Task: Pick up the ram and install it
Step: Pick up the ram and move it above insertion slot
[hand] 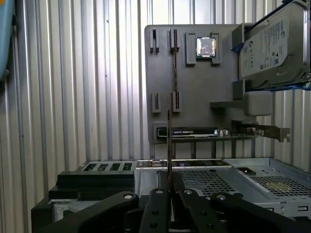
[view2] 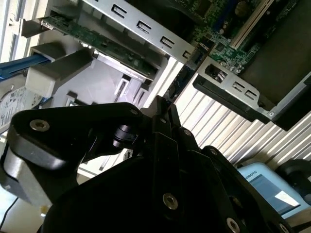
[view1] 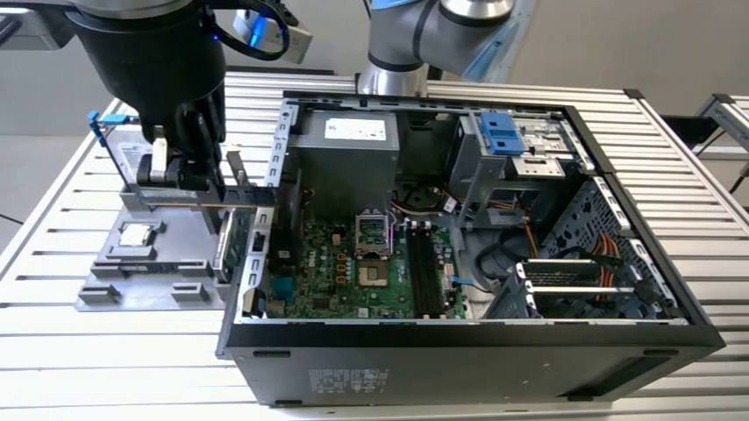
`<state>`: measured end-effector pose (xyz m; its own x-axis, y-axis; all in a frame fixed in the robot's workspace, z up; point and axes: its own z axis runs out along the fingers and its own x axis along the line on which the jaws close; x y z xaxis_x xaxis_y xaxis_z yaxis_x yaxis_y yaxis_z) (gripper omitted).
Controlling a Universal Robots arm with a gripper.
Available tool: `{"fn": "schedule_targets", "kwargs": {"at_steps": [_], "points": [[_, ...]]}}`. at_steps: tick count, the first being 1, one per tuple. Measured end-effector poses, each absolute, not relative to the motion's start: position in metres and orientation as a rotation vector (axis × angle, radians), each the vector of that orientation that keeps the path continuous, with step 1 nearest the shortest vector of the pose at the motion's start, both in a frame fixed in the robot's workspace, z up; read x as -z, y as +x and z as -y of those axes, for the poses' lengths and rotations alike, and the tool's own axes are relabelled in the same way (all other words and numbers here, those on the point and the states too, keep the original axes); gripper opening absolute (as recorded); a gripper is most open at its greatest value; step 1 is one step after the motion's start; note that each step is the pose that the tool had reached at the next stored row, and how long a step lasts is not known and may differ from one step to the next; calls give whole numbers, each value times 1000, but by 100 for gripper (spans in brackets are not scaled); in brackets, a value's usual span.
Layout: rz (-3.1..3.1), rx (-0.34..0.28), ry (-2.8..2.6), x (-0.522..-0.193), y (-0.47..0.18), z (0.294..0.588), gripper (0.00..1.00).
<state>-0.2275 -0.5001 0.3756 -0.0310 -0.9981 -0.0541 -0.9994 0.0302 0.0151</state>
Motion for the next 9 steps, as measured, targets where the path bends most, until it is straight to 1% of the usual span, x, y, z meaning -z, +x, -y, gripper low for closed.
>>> {"fn": "schedule_targets", "kwargs": {"at_steps": [9], "points": [[-2234,-76,-2167,-376,-215,500,0]]}}
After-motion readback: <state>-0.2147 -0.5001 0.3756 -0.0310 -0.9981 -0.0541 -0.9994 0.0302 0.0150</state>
